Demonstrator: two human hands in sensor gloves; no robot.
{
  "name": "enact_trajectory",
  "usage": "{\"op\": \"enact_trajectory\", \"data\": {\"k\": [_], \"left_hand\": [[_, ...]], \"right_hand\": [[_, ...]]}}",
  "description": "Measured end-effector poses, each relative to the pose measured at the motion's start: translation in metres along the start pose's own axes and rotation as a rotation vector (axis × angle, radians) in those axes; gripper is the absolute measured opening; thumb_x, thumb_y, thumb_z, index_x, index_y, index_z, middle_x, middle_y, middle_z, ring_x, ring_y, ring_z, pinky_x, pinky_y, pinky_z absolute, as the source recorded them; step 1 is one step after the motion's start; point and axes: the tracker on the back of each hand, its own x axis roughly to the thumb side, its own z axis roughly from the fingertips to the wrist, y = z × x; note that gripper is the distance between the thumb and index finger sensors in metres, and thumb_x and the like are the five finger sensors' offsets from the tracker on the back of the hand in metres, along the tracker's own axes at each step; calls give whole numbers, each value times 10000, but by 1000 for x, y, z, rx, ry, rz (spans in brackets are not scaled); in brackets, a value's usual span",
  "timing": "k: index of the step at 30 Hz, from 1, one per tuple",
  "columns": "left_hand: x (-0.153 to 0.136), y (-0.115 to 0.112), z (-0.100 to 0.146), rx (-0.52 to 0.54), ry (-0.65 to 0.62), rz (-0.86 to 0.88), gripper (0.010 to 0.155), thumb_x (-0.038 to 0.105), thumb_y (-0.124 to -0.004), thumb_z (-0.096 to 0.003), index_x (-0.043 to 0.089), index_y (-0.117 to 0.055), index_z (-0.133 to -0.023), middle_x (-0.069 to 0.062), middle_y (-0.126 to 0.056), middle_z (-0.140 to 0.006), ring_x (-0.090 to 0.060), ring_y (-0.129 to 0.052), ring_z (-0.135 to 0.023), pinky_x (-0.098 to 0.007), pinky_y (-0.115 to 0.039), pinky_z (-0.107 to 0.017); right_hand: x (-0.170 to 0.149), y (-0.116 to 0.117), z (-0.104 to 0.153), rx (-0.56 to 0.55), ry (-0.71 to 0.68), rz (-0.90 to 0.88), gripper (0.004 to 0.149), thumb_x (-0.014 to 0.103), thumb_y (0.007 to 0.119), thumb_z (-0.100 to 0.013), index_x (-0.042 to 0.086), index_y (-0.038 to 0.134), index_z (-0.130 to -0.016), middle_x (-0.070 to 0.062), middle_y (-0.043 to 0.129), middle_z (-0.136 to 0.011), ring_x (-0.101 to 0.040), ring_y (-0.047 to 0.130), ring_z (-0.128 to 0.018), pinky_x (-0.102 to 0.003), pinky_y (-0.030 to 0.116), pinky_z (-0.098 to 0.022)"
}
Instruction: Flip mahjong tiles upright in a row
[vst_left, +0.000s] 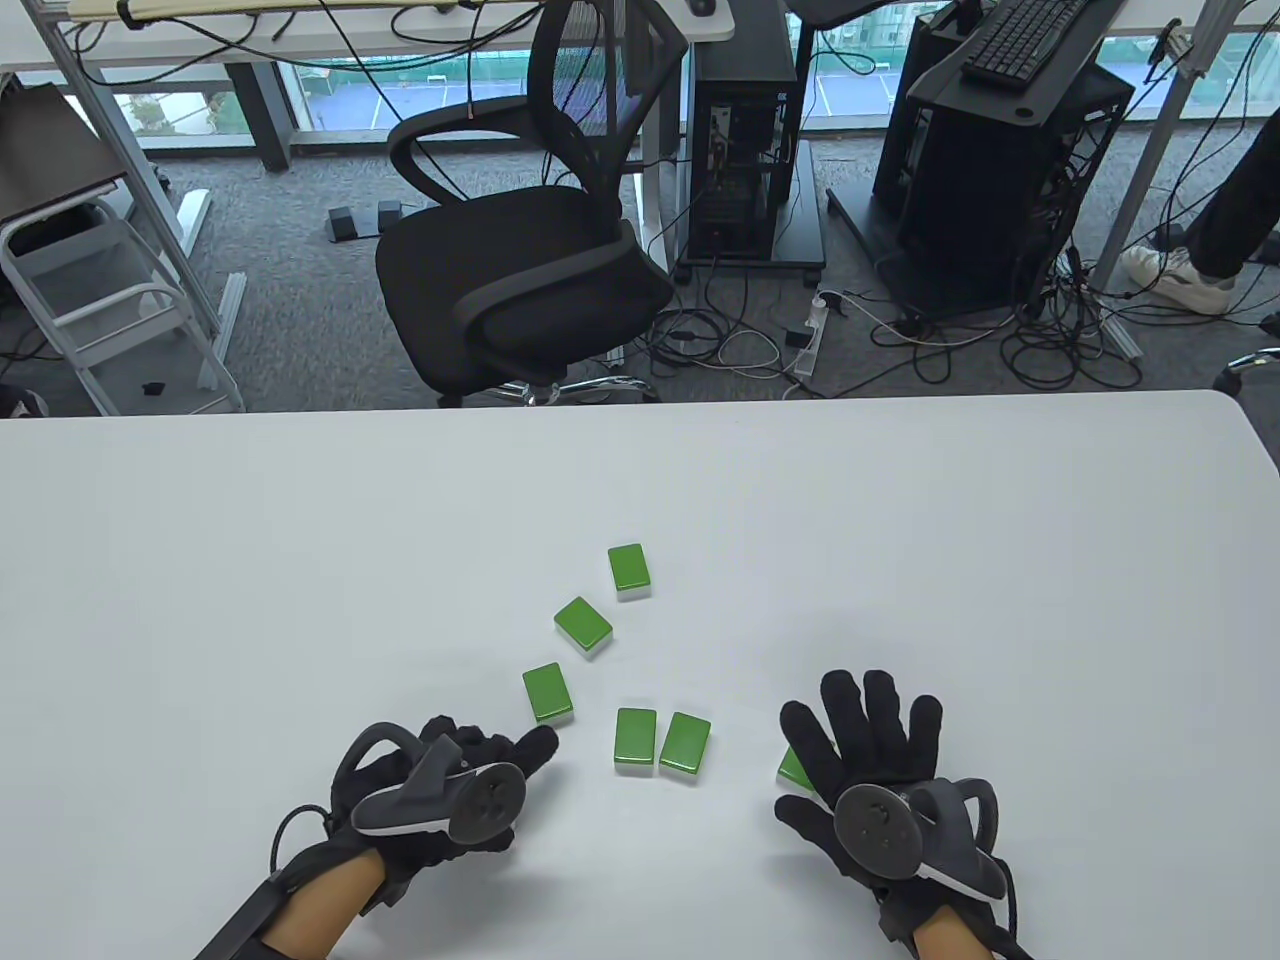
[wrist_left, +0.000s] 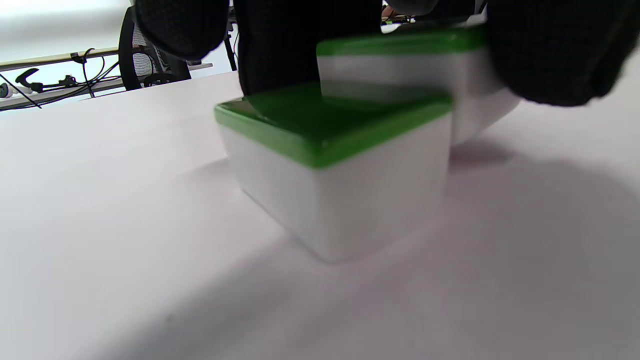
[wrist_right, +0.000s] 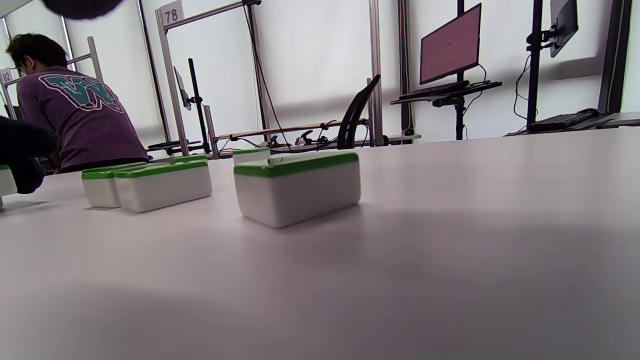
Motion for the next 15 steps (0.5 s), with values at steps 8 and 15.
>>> {"op": "enact_trajectory", "data": {"k": [8, 15], "left_hand": [[0, -9, -3, -35, 7, -18, 898, 598, -846, -261, 374, -427, -1023, 34, -802, -980, -246, -904, -868, -562, -686, -709], [0, -8, -2, -62, 12, -11, 896, 613, -828, -261, 381, -421, -1025, 36, -779, -1002, -246, -888, -888, -565, -680, -712]], "right_hand": [[1, 0, 0, 7, -2, 6, 775, 634, 530, -461, 438, -10, -981, 0, -128, -1100, -373, -143, -954, -680, 9, -668], [2, 0, 0, 11, -3, 10, 775, 634, 530, -461, 438, -9, -982, 0, -127, -1100, -373, -142, -955, -680, 11, -668]]}}
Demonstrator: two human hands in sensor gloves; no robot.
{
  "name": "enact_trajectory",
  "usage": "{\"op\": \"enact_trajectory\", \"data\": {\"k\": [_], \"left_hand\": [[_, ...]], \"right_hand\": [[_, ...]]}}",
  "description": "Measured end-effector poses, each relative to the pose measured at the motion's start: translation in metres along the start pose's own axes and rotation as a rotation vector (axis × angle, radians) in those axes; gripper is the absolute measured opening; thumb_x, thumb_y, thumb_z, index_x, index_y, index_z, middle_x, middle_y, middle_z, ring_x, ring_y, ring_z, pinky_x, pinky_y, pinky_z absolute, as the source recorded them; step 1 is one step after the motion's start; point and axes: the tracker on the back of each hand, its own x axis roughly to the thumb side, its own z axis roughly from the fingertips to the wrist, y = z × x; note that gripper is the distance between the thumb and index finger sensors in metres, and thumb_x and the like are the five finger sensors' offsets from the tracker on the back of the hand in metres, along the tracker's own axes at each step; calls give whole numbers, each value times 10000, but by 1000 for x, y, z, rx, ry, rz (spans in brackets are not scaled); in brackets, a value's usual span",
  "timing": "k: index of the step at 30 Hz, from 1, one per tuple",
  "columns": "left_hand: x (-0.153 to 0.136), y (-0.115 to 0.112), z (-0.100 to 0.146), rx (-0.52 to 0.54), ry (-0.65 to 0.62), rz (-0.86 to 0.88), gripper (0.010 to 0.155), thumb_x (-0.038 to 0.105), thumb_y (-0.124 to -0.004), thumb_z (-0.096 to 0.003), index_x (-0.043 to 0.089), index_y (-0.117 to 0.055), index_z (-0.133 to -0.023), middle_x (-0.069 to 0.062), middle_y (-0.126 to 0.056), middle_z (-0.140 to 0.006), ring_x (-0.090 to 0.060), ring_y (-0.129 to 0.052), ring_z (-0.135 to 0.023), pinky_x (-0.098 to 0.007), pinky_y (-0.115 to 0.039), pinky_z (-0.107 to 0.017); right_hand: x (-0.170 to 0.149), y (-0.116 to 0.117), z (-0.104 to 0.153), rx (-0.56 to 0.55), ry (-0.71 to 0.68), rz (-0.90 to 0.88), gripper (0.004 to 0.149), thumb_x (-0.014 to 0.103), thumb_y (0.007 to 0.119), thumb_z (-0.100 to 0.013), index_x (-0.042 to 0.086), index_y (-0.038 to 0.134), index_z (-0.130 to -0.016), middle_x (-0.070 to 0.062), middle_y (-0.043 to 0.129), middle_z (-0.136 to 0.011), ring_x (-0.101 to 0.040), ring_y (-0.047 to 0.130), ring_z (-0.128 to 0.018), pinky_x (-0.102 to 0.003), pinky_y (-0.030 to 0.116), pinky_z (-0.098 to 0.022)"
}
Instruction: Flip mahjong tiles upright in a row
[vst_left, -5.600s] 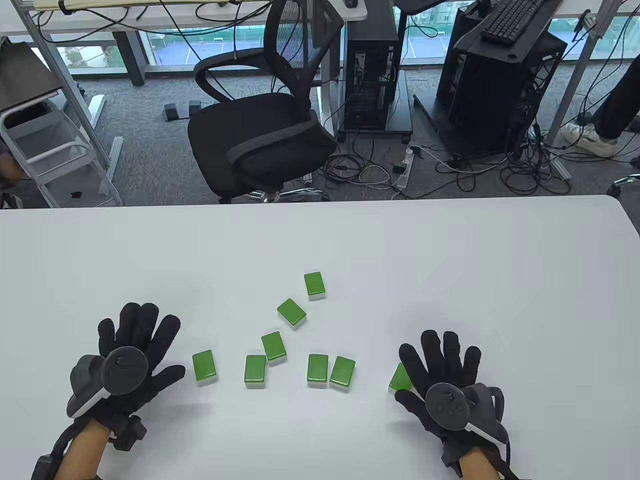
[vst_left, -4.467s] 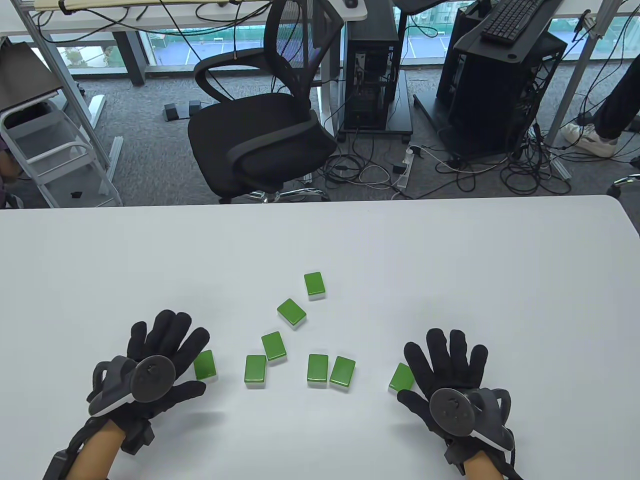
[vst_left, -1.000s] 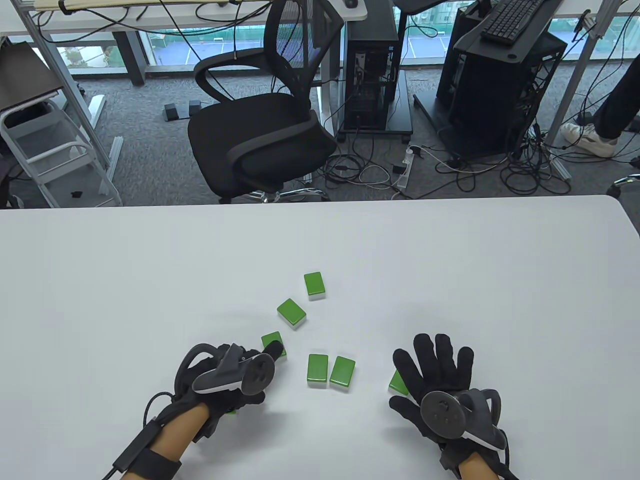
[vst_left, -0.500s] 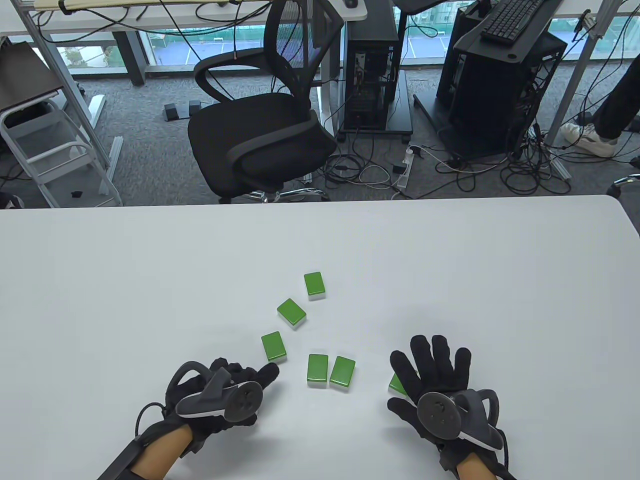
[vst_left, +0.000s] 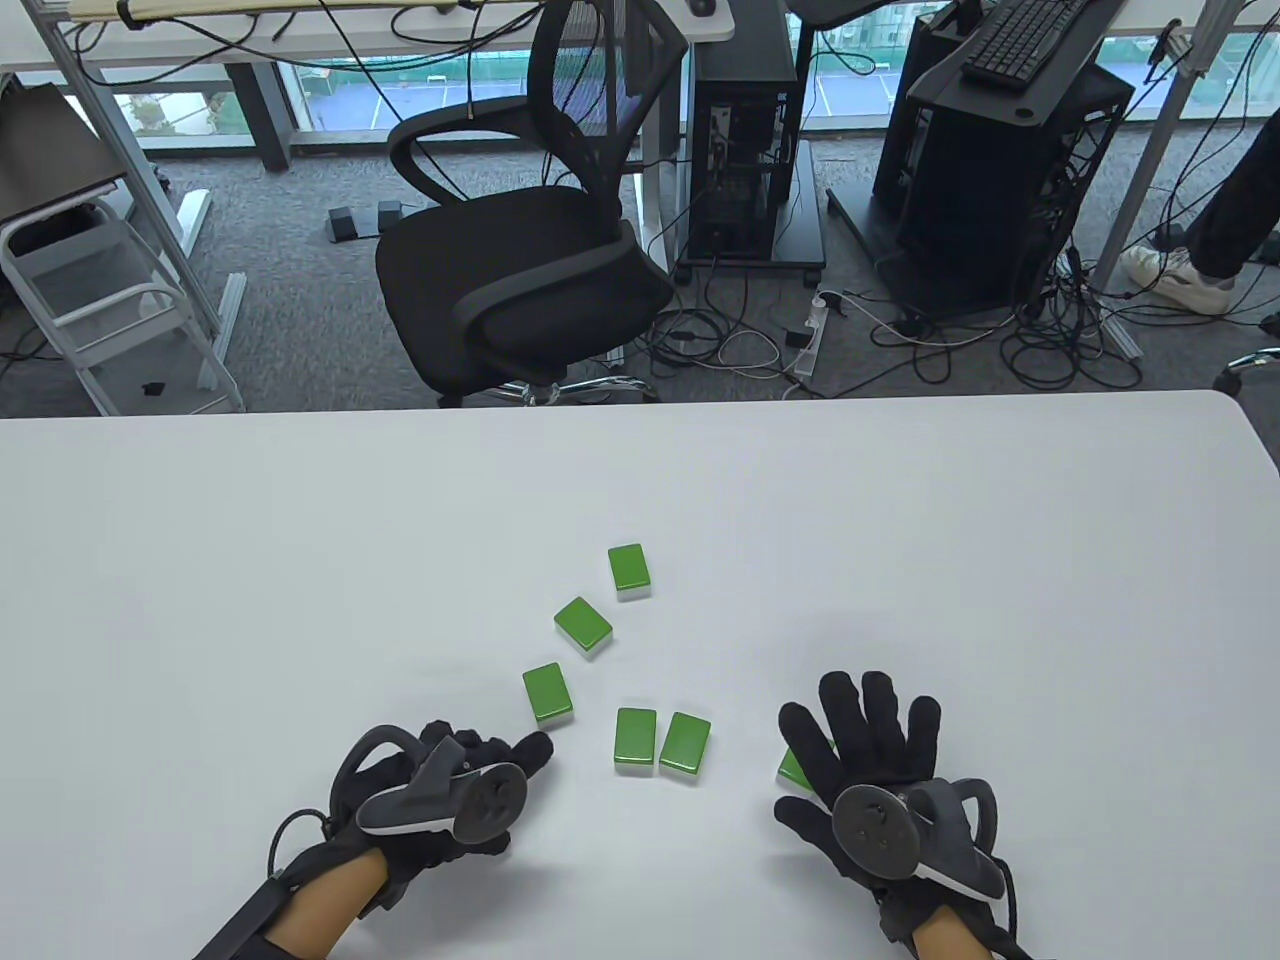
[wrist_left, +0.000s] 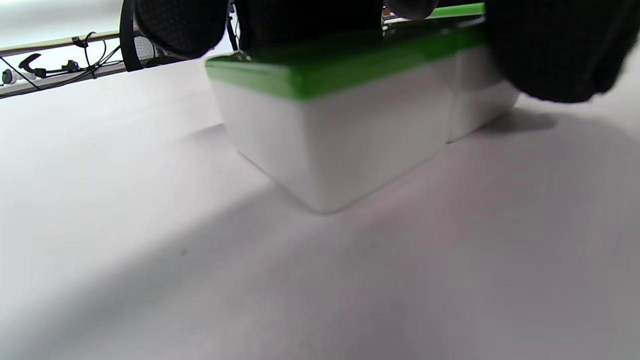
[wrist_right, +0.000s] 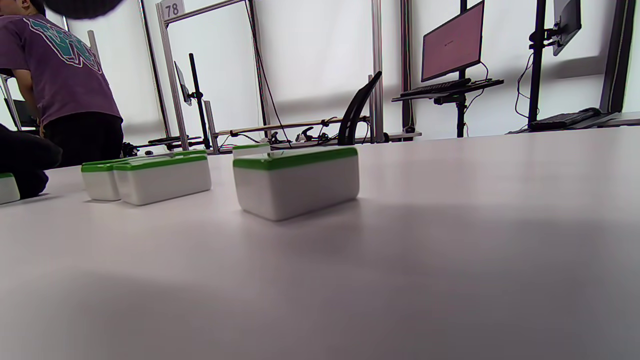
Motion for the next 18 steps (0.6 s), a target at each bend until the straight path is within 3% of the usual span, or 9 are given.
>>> {"op": "enact_trajectory", "data": {"k": [3, 7, 11, 18], "left_hand": [[-4, 6, -1, -18, -1, 45, 915, 655, -806, -254, 399, -398, -1031, 41, -738, -1042, -261, -851, -931, -578, -663, -720], [-8, 27, -9, 43, 41, 71, 907, 650, -805, -259, 398, -405, -1033, 33, -721, -1058, -270, -838, -943, -583, -658, -719], [-9, 49, -28, 83, 131, 29, 898, 632, -810, -272, 400, -395, -1035, 21, -688, -1083, -277, -817, -962, -589, -645, -724], [-6, 52, -75, -34, 258, -19, 934, 637, -799, -283, 402, -309, -1042, 19, -640, -1110, -275, -804, -977, -586, -643, -729]], "right_hand": [[0, 0, 0, -2, 0, -5, 775, 635, 530, -460, 439, -8, -982, 1, -128, -1100, -372, -142, -955, -679, 9, -669], [0, 0, 0, -6, 1, -11, 774, 633, 531, -460, 440, -5, -983, 3, -129, -1099, -371, -144, -955, -679, 8, -669], [0, -1, 0, -9, 1, -14, 773, 633, 532, -460, 438, -1, -985, 3, -129, -1099, -370, -145, -955, -679, 7, -668], [0, -3, 1, -24, -9, -22, 771, 631, 533, -460, 439, 3, -986, 4, -131, -1097, -370, -148, -953, -679, 4, -668]]}}
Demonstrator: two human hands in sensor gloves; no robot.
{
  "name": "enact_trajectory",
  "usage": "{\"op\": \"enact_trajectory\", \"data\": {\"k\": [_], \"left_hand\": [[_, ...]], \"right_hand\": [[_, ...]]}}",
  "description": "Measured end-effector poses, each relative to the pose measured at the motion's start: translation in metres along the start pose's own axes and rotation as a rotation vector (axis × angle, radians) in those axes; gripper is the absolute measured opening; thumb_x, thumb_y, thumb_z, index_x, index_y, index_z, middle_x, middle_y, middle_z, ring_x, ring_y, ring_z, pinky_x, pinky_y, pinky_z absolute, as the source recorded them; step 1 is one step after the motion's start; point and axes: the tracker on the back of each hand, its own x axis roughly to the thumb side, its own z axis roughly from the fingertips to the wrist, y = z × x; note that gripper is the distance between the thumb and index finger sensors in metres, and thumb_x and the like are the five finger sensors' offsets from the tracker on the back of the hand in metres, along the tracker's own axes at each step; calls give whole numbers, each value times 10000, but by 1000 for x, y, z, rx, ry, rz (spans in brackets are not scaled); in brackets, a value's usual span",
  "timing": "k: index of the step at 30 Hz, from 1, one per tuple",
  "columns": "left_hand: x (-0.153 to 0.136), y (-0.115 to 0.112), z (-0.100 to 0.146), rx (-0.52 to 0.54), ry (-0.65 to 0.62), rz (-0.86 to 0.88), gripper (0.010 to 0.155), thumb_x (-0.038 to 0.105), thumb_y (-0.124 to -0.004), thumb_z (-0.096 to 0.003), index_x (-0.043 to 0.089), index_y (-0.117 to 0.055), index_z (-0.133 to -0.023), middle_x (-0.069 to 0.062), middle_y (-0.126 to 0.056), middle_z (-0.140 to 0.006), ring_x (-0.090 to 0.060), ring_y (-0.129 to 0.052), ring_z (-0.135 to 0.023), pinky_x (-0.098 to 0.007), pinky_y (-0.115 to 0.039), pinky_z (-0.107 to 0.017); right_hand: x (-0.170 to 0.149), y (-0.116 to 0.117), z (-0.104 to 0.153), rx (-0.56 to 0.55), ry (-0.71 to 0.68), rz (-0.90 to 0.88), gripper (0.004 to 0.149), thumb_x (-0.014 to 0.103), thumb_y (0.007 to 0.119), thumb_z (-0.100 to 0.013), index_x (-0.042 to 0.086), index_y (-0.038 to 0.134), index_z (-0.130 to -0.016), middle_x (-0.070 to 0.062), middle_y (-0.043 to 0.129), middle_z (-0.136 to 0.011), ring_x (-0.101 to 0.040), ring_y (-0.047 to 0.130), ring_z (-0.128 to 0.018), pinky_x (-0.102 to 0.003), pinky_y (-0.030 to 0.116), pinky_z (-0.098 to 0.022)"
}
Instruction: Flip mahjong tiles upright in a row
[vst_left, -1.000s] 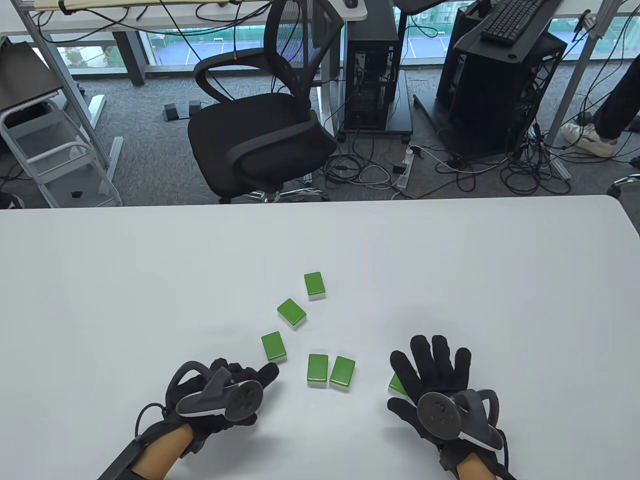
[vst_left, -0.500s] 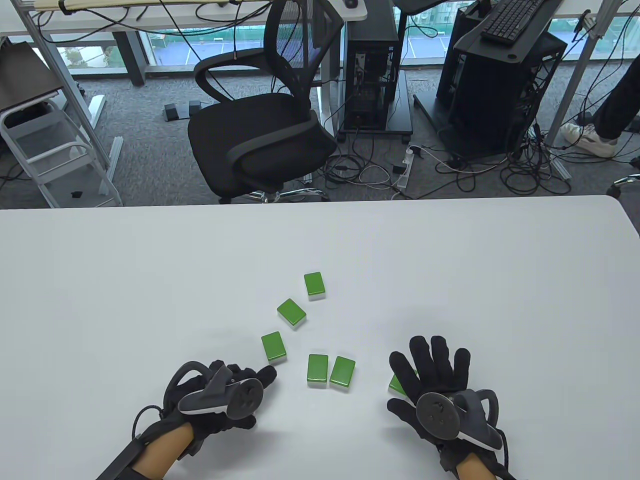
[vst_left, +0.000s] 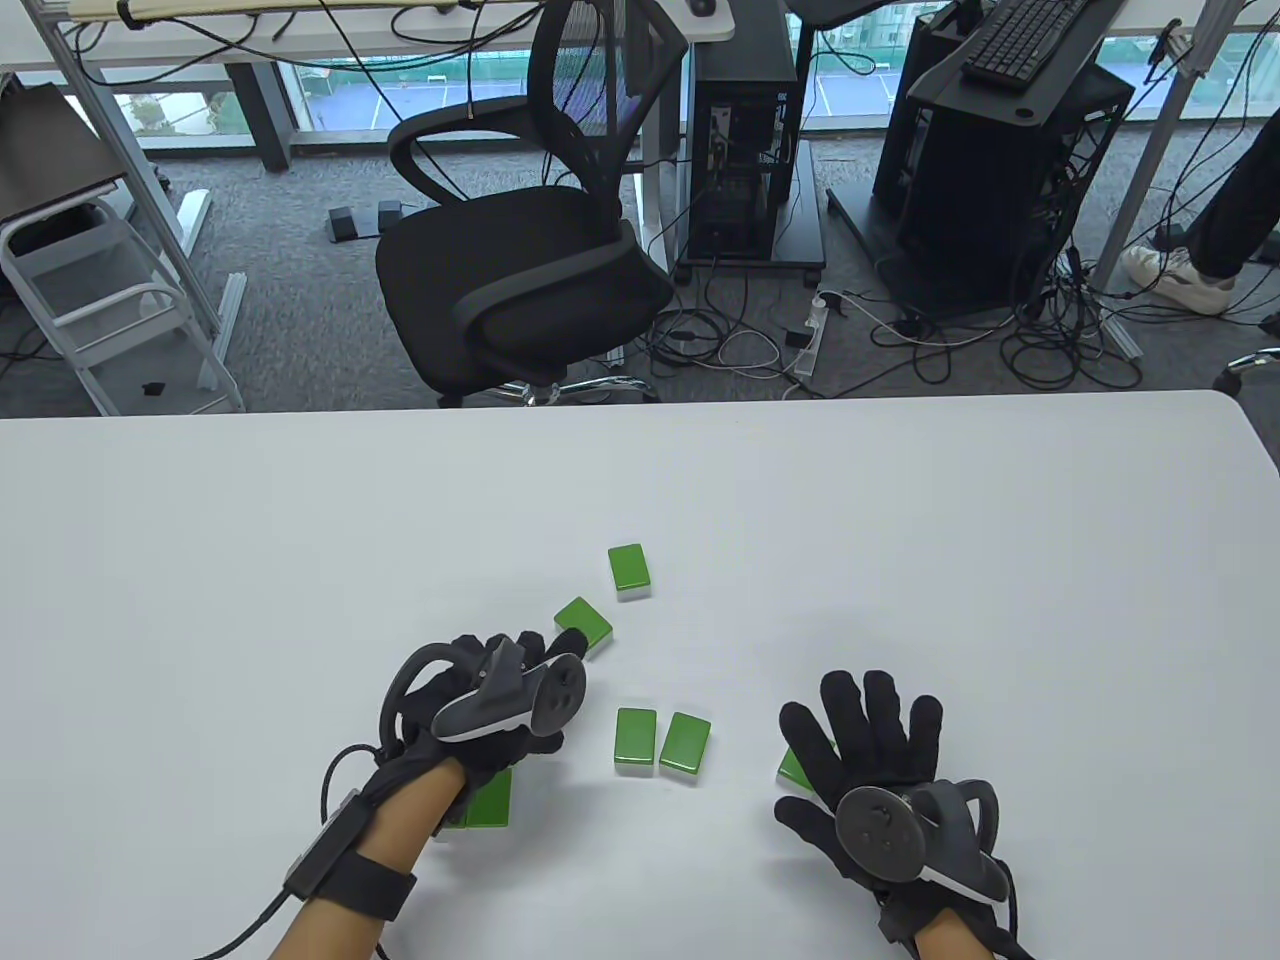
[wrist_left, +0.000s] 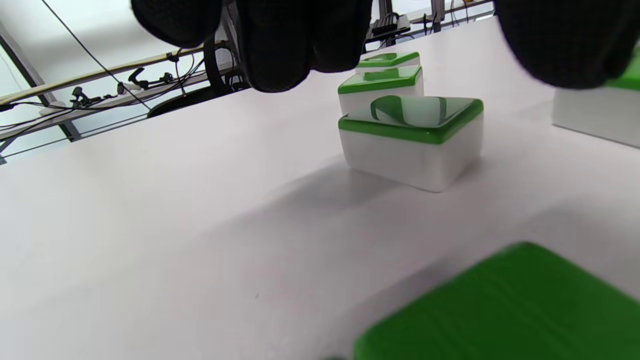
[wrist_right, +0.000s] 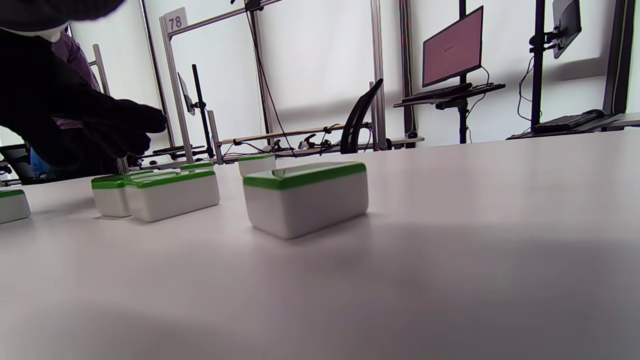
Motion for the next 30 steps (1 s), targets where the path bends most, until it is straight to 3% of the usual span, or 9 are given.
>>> {"op": "enact_trajectory", "data": {"k": [4, 18, 25, 30], "left_hand": [[6, -7, -17, -51, 31, 4, 1018, 636, -799, -286, 338, -176, -1035, 5, -610, -1112, -272, -797, -980, -584, -644, -728], [24, -20, -32, -136, 22, -49, 953, 543, -805, -352, 298, -187, -1035, 14, -680, -1061, -259, -856, -928, -574, -663, -720], [21, -10, -16, -117, -32, -39, 976, 547, -819, -329, 256, -207, -1031, 9, -719, -1028, -266, -881, -894, -572, -671, -713], [23, 0, 11, -98, -135, -26, 975, 555, -821, -322, 266, -223, -1035, 5, -724, -1025, -266, -884, -888, -570, -678, -707]], "right_hand": [[-1, 0, 0, -3, 2, 2, 770, 632, 533, -460, 439, 5, -987, 5, -130, -1098, -370, -147, -953, -678, 5, -668], [-2, -1, 1, -3, -1, 2, 771, 632, 532, -460, 440, 2, -985, 4, -130, -1098, -370, -145, -954, -678, 7, -669], [-2, 0, 1, 9, -4, 3, 773, 634, 532, -459, 439, 3, -987, 3, -126, -1101, -371, -142, -957, -680, 10, -670], [-1, 0, 1, 16, -3, 12, 775, 636, 531, -459, 436, 2, -988, 0, -126, -1100, -373, -139, -957, -681, 13, -669]]}}
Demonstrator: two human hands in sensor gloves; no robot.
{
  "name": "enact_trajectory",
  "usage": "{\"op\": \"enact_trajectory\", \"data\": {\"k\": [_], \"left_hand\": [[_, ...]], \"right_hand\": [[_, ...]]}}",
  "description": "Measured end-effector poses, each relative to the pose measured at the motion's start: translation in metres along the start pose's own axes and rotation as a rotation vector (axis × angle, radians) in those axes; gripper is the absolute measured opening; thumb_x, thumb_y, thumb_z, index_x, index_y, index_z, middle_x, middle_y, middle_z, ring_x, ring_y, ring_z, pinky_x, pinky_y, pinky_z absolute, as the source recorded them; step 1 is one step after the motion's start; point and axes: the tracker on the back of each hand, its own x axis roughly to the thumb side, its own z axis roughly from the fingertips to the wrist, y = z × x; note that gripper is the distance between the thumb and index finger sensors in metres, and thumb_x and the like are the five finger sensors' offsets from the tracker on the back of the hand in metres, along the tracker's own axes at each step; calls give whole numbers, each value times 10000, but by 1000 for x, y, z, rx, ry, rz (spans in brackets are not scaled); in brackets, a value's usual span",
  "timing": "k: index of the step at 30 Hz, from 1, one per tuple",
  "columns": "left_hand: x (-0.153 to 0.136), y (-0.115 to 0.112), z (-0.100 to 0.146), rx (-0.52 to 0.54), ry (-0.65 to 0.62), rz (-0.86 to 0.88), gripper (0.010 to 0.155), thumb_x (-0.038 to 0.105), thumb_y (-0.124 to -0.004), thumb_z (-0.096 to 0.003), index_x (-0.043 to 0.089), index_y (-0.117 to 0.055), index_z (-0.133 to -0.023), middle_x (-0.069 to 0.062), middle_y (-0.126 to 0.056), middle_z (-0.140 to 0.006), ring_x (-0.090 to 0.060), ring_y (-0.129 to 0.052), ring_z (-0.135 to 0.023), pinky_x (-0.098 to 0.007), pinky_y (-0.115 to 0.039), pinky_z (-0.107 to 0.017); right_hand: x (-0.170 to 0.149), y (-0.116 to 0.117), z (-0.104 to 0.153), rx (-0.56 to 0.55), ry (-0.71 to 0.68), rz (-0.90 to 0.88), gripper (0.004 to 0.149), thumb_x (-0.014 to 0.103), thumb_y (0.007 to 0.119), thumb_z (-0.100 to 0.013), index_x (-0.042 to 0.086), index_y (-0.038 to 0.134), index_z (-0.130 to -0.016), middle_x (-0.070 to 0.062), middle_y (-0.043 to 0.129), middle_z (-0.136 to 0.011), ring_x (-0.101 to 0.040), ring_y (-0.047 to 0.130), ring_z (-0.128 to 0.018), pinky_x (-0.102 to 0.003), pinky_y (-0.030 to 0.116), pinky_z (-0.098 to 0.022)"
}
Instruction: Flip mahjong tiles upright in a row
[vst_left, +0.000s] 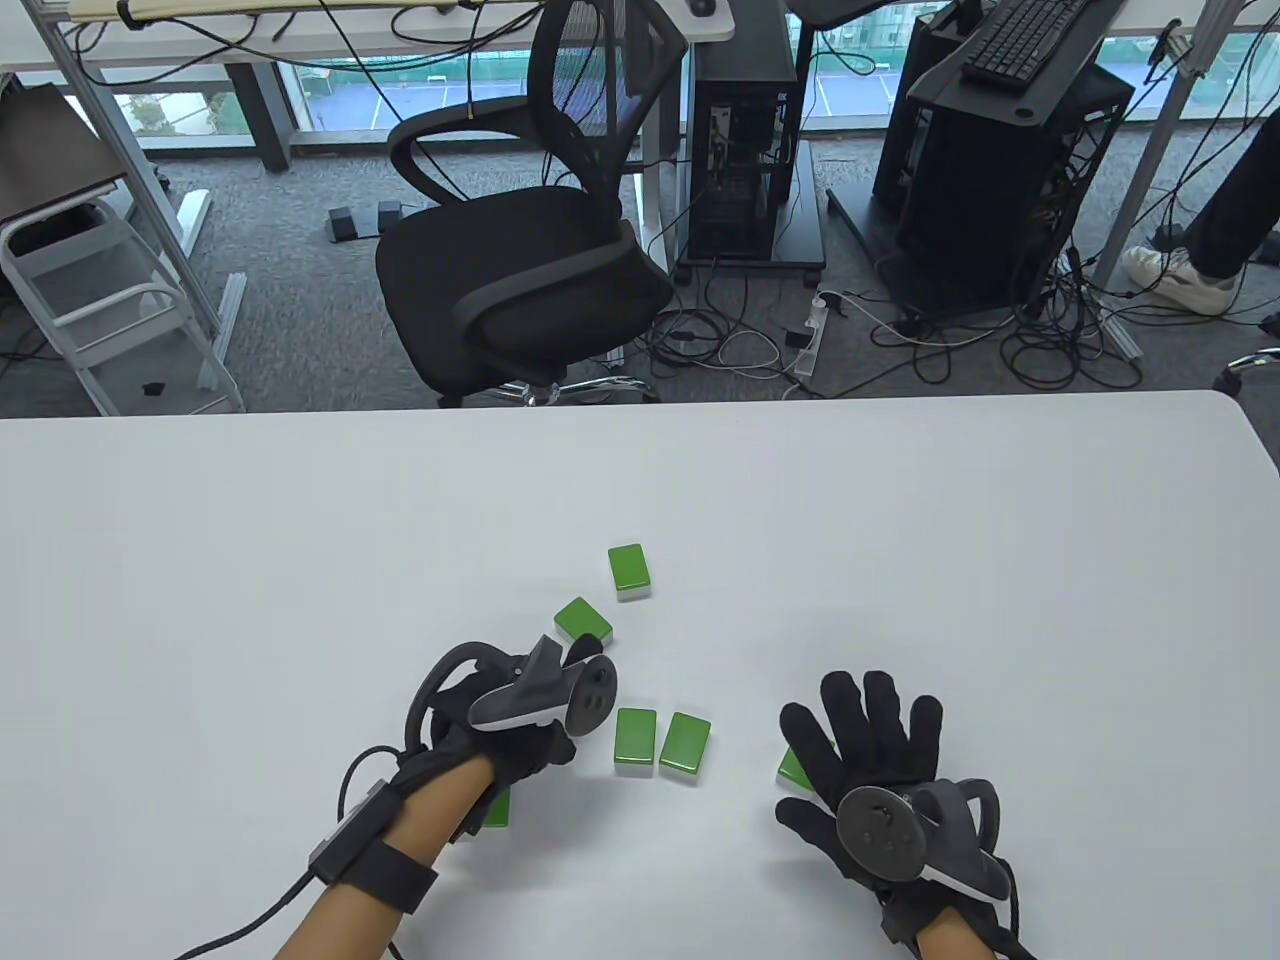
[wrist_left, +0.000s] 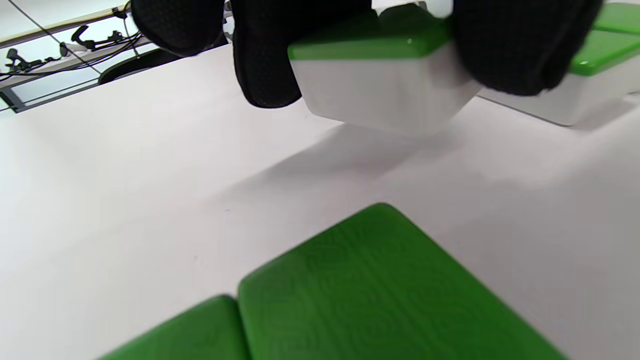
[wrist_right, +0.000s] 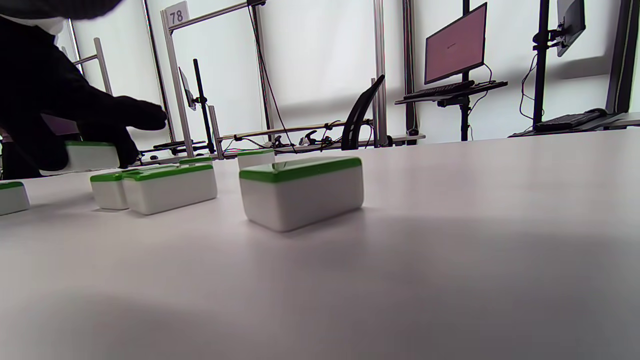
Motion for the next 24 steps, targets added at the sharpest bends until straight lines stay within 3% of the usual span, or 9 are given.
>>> {"op": "enact_trajectory", "data": {"k": [9, 24], "left_hand": [[21, -21, 32, 28, -138, -71, 966, 566, -824, -308, 282, -257, -1036, 11, -733, -1018, -256, -890, -884, -562, -689, -702], [22, -42, 37, 17, -154, -98, 945, 572, -822, -303, 306, -288, -1036, 11, -729, -1022, -258, -876, -895, -562, -684, -705]], "right_hand": [[3, 0, 0, 11, -8, 15, 774, 636, 529, -459, 434, 2, -988, -4, -124, -1100, -377, -137, -955, -682, 15, -667], [5, 1, 0, 17, -9, 16, 772, 635, 529, -460, 433, 3, -988, -3, -125, -1099, -376, -137, -954, -682, 15, -667]]}}
